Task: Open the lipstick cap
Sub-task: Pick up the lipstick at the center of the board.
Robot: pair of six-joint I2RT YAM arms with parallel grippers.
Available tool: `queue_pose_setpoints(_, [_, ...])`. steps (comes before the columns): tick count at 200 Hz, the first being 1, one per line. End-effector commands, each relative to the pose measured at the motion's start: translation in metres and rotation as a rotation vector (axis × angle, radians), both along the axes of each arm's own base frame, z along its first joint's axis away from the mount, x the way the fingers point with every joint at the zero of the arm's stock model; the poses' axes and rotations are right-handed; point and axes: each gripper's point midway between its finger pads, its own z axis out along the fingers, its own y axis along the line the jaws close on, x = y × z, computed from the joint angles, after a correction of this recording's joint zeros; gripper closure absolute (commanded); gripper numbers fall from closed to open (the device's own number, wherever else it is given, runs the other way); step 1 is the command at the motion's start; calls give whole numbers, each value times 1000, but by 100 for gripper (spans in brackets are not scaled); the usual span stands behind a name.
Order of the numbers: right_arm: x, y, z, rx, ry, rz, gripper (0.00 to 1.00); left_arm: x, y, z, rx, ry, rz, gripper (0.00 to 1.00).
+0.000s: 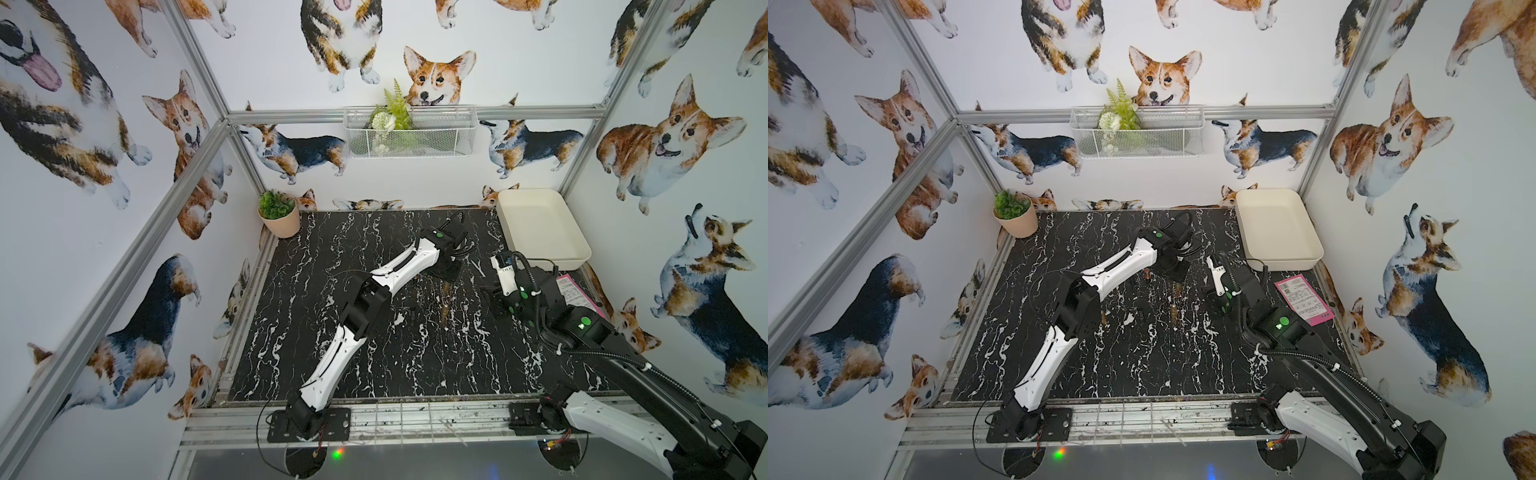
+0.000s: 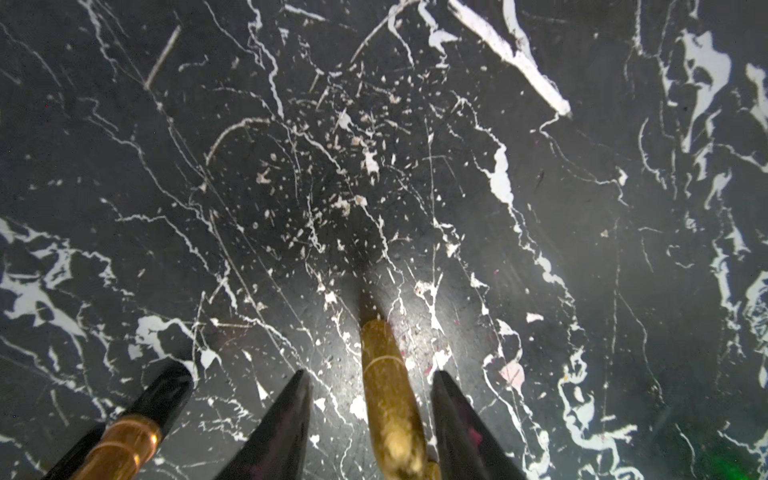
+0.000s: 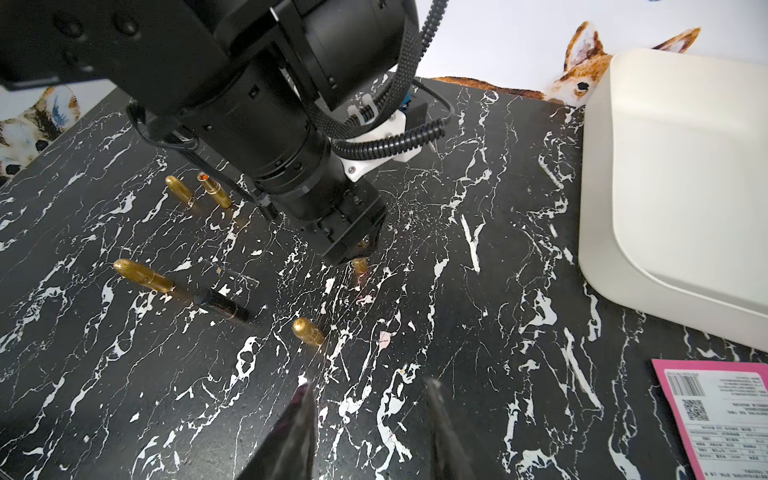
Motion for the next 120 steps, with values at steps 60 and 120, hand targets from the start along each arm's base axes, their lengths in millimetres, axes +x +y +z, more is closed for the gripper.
queue_pose_setpoints(60, [5, 4, 6, 1, -26, 13, 54, -1, 4, -4, 25, 5, 0, 63])
queue_pose_setpoints(120, [6, 5, 6, -3, -28, 16, 54, -2, 5, -3, 26, 8, -1, 75])
